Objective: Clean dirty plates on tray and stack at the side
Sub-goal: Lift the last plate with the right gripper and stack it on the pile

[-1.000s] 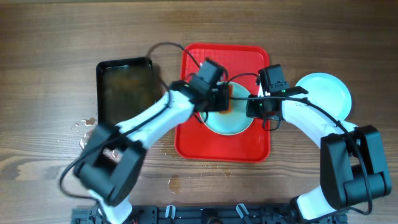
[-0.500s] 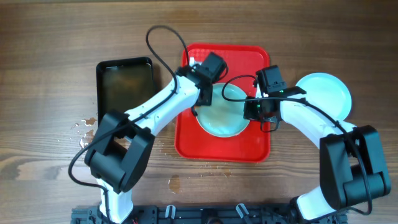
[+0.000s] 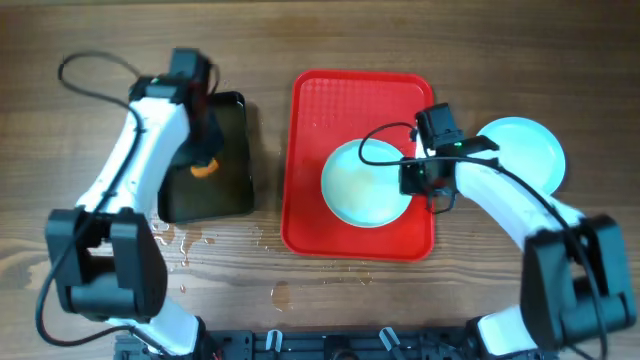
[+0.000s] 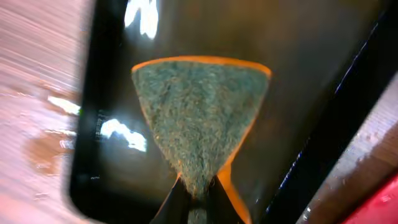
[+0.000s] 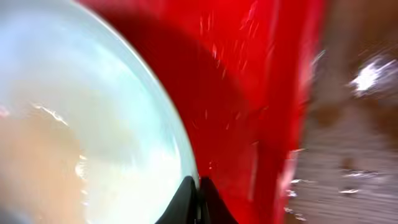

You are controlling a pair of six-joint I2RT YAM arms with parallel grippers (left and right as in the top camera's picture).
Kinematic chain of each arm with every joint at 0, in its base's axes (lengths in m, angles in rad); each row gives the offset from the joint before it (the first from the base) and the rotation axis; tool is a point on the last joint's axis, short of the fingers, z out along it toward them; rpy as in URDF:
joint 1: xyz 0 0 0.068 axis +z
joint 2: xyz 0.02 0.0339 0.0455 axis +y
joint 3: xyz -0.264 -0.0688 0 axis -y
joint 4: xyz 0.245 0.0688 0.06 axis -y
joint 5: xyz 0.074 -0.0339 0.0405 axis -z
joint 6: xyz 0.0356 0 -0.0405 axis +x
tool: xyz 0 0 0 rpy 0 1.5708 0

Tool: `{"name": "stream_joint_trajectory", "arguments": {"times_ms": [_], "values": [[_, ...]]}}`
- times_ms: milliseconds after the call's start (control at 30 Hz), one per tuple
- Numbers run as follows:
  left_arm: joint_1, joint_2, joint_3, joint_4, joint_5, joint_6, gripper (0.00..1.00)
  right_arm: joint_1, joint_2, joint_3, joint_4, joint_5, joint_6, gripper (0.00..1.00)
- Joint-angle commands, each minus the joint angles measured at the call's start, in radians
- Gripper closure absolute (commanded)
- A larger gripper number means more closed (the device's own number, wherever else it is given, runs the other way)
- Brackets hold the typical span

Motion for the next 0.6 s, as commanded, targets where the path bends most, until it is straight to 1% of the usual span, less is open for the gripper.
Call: {"name": "stream_joint_trajectory", "arguments": {"times_ms": [0, 33, 67, 100, 133, 167, 300, 367, 433, 533, 567], "values": [[0.100, -0.014, -0.036, 0.026, 0.288, 0.158, 0.77, 0.061, -0.191, 0.063, -0.007, 0.298, -0.060, 0.96], [0.118, -0.023, -0.036, 0.026, 0.333, 0.185, 0.63, 0.092, -0.229, 0.063, -0.005, 0.384, -0.070, 0.96], [0.133, -0.042, -0.036, 0.023, 0.381, 0.219, 0.57, 0.144, -0.269, 0.063, 0.001, 0.489, -0.102, 0.96], [0.140, -0.064, -0.036, 0.021, 0.397, 0.225, 0.51, 0.185, -0.289, 0.063, 0.003, 0.555, -0.125, 0.96], [0.142, -0.120, -0.036, 0.018, 0.404, 0.225, 0.47, 0.274, -0.311, 0.063, 0.007, 0.724, -0.176, 0.96], [0.142, -0.153, -0.036, 0.016, 0.408, 0.224, 0.43, 0.331, -0.312, 0.063, 0.013, 0.834, -0.206, 0.96], [0.142, -0.317, -0.036, -0.016, 0.411, 0.224, 0.39, 0.528, -0.311, 0.063, 0.084, 1.179, -0.355, 0.96], [0.142, -0.390, -0.036, -0.034, 0.411, 0.224, 0.37, 0.592, -0.311, 0.063, 0.119, 1.263, -0.428, 0.96], [0.142, -0.441, -0.036, -0.046, 0.411, 0.224, 0.35, 0.629, -0.311, 0.063, 0.132, 1.326, -0.459, 0.96], [0.142, -0.480, -0.036, -0.056, 0.411, 0.224, 0.30, 0.669, -0.311, 0.063, 0.153, 1.347, -0.512, 0.96], [0.142, -0.480, -0.036, -0.059, 0.411, 0.224, 0.30, 0.674, -0.311, 0.063, 0.162, 1.348, -0.522, 0.96]]}}
